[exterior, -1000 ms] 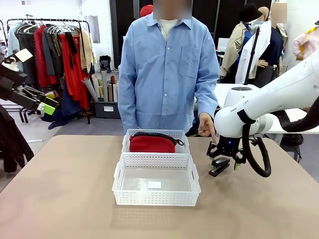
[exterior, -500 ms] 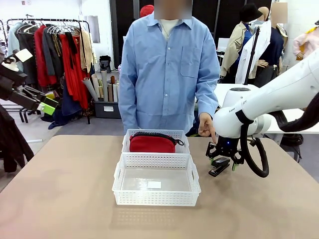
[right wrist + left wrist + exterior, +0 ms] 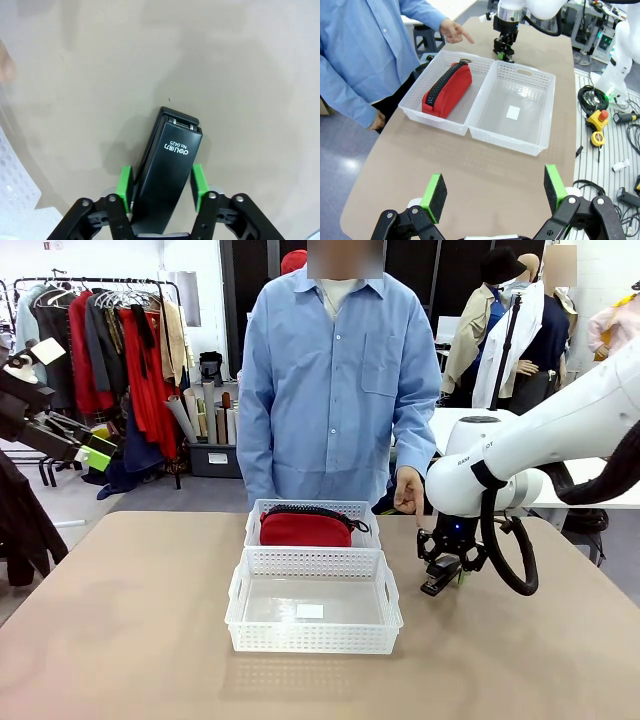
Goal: Distribute items into two baskets.
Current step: Pick up the Stapler that the person points to.
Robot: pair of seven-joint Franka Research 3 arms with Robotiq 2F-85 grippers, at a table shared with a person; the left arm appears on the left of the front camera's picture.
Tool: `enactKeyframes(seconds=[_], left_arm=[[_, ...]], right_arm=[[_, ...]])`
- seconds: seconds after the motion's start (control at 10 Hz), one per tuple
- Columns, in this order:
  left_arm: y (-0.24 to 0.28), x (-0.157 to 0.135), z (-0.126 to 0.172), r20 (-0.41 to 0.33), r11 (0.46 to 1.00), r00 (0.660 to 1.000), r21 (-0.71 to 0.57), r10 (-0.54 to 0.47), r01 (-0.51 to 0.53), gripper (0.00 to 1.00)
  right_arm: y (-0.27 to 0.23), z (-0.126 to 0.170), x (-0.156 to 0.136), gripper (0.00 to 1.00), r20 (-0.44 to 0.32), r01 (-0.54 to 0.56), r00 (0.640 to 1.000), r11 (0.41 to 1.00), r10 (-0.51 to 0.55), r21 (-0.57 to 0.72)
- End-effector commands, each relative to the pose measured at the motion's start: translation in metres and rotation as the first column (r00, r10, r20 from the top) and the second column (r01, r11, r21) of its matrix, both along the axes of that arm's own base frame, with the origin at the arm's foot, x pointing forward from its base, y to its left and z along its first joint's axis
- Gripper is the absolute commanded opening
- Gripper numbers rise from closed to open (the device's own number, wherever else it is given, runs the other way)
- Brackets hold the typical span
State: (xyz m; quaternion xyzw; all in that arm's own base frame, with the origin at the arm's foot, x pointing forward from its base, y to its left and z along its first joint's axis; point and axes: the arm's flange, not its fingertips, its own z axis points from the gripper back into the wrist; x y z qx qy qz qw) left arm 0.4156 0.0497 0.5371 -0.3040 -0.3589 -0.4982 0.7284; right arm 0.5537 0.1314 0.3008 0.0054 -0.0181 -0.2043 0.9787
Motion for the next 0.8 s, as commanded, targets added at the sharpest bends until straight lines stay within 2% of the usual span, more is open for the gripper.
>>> enactKeyframes(seconds=[0.0,0.2,0.7], left_arm=[[0.0005,-0.0007,0.0006,-0.005,1.0,1.0,-0.002,-0.002,0.002,1.0],[0.0005,-0.0007,0.0006,-0.005,1.0,1.0,-0.002,-0.002,0.002,1.0],[0.0005,-0.0007,0.0006,-0.005,1.0,1.0,-0.002,-0.002,0.002,1.0]], right_arm=[[0.0051,0.0011,0.0069,0.51,-0.007,0.035,0.999,0.999,-0.035,-0.012],[0.0048,0.0009,0.0073,0.46,-0.013,0.038,0.999,0.999,-0.038,-0.014],[0.0047,-0.0017,0.0079,0.46,-0.018,0.027,0.999,1.0,-0.028,-0.013]])
